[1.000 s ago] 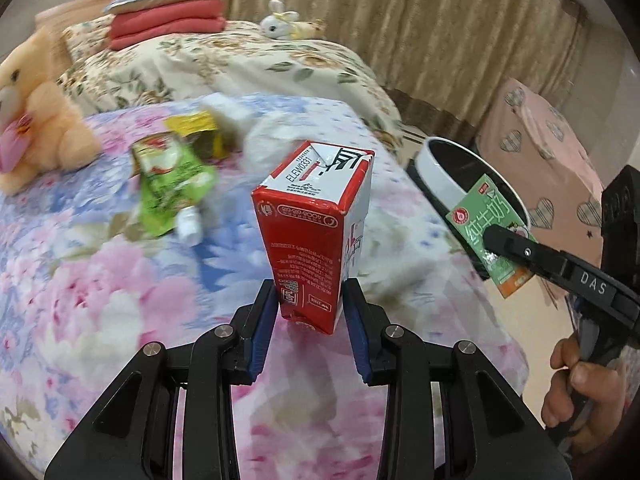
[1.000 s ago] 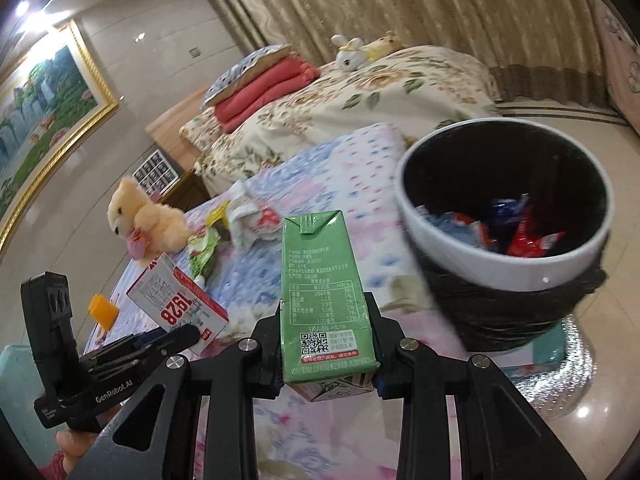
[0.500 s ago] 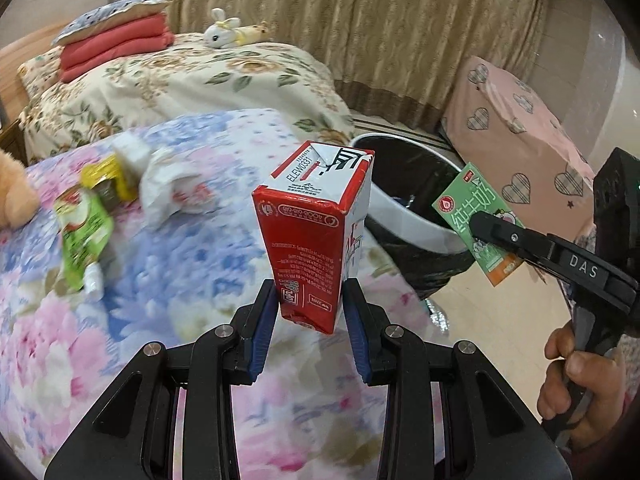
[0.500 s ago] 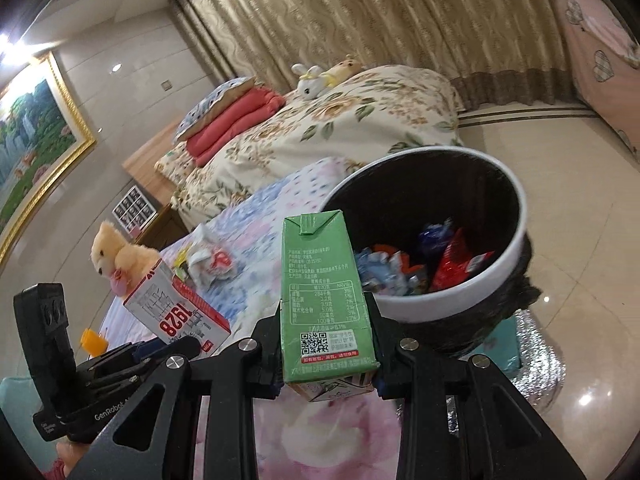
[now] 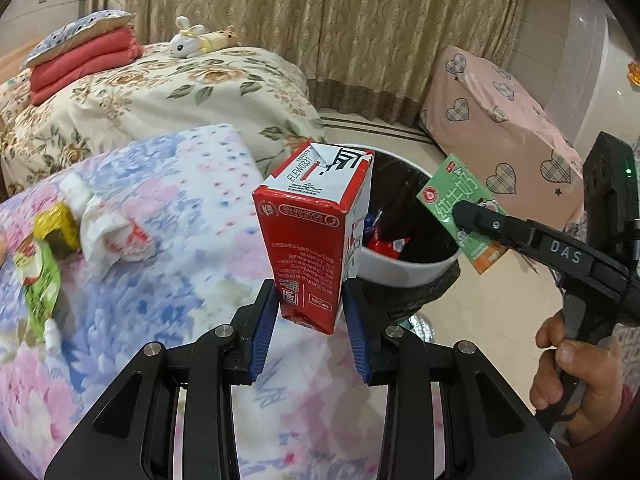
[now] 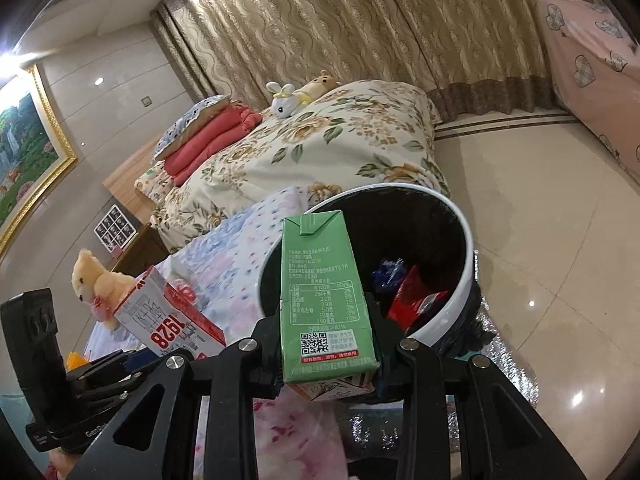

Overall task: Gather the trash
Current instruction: 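Carry both cartons over the bin and open both grippers to drop them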

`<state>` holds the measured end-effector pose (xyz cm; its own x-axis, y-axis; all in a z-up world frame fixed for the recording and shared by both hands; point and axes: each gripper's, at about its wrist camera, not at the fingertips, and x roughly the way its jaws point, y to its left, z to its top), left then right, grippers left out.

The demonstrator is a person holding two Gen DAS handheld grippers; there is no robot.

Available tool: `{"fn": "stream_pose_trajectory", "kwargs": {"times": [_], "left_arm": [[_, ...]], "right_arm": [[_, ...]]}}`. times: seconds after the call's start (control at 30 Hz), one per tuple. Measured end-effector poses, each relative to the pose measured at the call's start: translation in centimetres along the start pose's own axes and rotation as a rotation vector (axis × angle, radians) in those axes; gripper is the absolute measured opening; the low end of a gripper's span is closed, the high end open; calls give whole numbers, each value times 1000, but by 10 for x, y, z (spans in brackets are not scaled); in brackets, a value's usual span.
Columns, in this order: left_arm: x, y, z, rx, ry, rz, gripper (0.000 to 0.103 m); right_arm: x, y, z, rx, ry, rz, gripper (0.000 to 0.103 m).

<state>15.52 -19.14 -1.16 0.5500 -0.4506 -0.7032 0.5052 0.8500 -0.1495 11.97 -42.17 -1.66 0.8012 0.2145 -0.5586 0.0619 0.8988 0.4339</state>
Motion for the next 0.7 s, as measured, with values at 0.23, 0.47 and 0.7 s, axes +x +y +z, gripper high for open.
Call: {"fn": "stream_pose_trajectory", "kwargs": {"times": [0.23, 0.47, 0.7], "left_arm": [[18, -14, 15, 24, 11, -13, 32], [35, -22, 26, 39, 22, -20, 32], [46, -31, 34, 60, 32, -24, 32]], "right_arm": [[10, -16, 8, 23, 17, -18, 32], [17, -27, 17, 36, 29, -24, 32], [25, -35, 22, 50, 39, -31, 32]]}}
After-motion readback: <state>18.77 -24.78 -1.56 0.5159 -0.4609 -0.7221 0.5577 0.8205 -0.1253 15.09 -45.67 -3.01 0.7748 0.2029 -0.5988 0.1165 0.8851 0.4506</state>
